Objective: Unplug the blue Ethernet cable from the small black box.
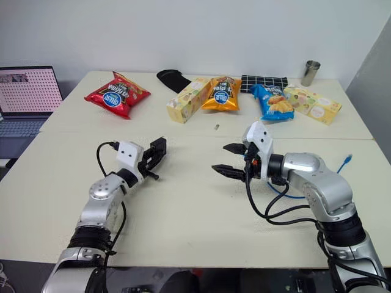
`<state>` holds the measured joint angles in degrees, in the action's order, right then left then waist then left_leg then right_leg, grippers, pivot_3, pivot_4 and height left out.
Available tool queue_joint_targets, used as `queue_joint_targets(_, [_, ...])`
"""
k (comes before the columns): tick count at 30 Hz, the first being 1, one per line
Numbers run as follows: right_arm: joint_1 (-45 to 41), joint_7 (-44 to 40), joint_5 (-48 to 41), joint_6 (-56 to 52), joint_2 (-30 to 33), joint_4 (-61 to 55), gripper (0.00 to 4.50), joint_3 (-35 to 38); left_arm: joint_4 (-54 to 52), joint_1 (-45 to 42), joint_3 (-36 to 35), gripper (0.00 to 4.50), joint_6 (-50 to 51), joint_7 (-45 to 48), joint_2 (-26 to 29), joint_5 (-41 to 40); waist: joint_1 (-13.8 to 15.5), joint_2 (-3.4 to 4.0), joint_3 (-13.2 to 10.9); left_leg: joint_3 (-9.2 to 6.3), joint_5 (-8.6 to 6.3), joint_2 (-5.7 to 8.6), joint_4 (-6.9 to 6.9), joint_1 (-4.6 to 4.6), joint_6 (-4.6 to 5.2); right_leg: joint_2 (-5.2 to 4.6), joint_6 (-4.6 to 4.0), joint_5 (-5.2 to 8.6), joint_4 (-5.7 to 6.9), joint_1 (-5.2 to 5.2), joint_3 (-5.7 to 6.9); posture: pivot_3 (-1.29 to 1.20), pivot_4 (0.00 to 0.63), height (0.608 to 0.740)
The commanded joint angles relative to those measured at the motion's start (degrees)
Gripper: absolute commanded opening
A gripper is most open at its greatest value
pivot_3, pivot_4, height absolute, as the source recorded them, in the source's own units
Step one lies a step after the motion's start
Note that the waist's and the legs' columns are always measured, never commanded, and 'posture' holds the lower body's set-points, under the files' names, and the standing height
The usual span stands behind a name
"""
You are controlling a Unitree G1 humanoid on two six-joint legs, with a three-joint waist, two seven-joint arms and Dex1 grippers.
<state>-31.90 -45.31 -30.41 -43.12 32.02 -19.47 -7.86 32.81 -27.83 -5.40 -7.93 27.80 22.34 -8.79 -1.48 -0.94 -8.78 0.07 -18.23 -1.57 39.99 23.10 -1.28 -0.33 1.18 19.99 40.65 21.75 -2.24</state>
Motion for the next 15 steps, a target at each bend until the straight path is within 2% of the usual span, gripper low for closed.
queue_joint_targets(1, [-0.69,1.04,-0.16,-0.60,-0.09,-2.48,3.66,0.79,1.10,-0.16,-0.89,1.75,-1.38,0.10,-0.38,-0.20,-0.07,0.00,0.00,0.01,0.00,0.00,0.00,0.00,0.00,0.00,0.00,0.00,0.01,0.00,0.00,0.00,0.150,0.740])
queue_joint_targets(2, [-0.61,1.42,-0.11,-0.86,-0.11,-2.65,3.66,0.89,0.21,0.44,-1.00,1.83,-0.62,0.68,-0.52,-0.92,-0.14,0.00,0.00,0.01,0.00,0.00,0.00,0.00,0.00,0.00,0.00,0.00,0.02,0.01,0.00,0.00,0.150,0.740])
queue_joint_targets(6, [-0.26,2.68,-0.08,-1.76,-0.17,-3.30,3.66,1.19,-3.74,3.19,-2.02,2.69,2.05,0.81,-0.10,-2.18,-0.19,0.00,0.00,-0.01,0.00,-0.01,-0.01,-0.01,0.00,0.00,0.00,0.00,0.10,0.05,0.03,0.00,0.150,0.740])
queue_joint_targets(10, [0.80,4.44,-0.37,-3.33,-0.28,-4.16,3.66,1.59,-12.87,9.22,-3.97,3.50,8.99,0.85,1.89,-4.43,-0.32,0.00,0.01,-0.01,0.00,-0.04,-0.03,-0.04,0.00,0.00,0.00,0.00,0.14,0.05,0.02,0.00,0.150,0.740])
queue_joint_targets(15, [3.85,5.57,-0.35,-4.19,1.31,-4.93,3.66,3.54,-27.88,16.40,-4.40,3.50,22.45,2.40,7.87,-6.27,-0.40,0.00,0.00,-0.03,0.00,-0.06,-0.09,-0.06,0.00,0.01,0.00,0.00,0.19,0.07,0.03,0.00,0.150,0.740])
